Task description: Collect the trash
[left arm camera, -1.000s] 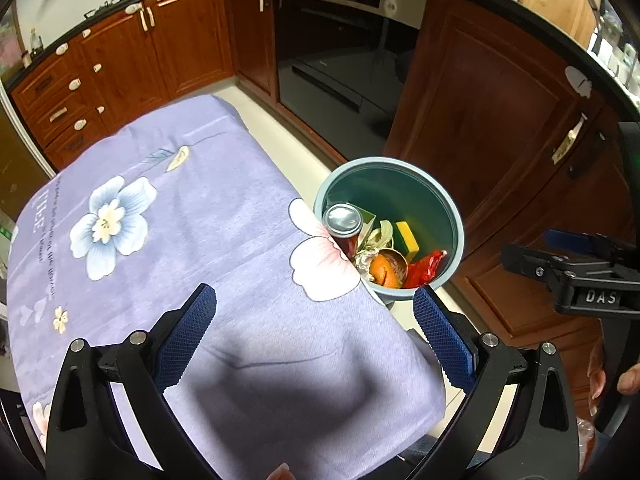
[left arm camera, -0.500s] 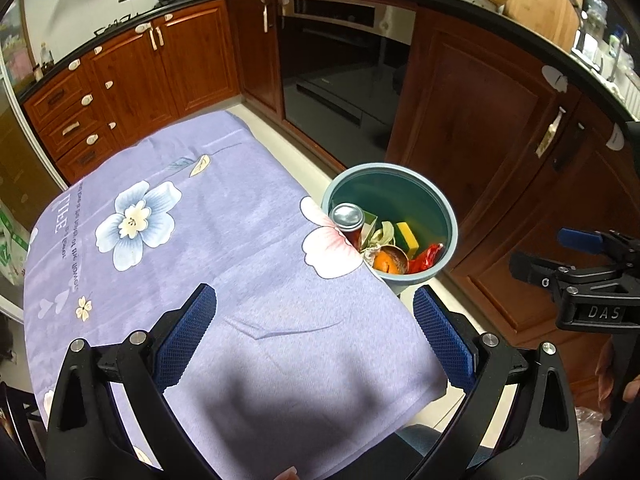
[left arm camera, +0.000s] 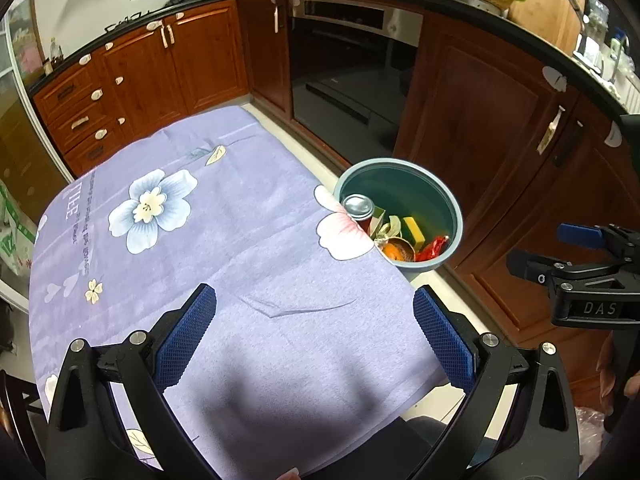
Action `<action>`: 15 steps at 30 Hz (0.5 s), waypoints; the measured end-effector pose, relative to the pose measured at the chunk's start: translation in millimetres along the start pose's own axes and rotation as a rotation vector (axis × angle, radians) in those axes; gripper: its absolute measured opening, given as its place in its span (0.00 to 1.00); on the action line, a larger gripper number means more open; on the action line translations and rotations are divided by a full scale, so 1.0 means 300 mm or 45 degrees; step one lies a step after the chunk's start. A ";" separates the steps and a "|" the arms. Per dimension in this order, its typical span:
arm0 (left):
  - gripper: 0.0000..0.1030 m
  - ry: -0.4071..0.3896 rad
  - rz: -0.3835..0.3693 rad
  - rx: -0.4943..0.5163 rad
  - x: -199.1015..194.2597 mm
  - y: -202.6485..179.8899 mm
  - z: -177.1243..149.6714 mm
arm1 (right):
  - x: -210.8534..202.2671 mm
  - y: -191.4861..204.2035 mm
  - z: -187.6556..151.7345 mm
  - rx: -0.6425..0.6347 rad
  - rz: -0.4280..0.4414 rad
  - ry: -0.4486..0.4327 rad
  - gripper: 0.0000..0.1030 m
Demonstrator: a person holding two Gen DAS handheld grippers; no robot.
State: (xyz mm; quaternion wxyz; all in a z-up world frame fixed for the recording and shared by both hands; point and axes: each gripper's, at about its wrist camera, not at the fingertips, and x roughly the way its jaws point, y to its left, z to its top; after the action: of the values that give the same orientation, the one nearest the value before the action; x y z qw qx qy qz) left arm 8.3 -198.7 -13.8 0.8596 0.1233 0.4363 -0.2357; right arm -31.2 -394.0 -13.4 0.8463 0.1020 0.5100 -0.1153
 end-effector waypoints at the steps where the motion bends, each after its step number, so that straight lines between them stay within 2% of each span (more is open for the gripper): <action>1: 0.96 0.003 -0.003 -0.004 0.005 0.002 0.000 | 0.004 0.003 0.001 -0.003 0.000 0.002 0.93; 15: 0.96 0.050 0.005 0.000 0.063 0.005 -0.009 | 0.066 0.007 0.004 0.002 0.002 0.053 0.93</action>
State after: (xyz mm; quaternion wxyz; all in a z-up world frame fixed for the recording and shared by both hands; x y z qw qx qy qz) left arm 16.9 -201.8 -30.5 0.8513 0.1287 0.4528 -0.2315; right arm -20.8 -394.1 -30.3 0.8356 0.1053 0.5273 -0.1127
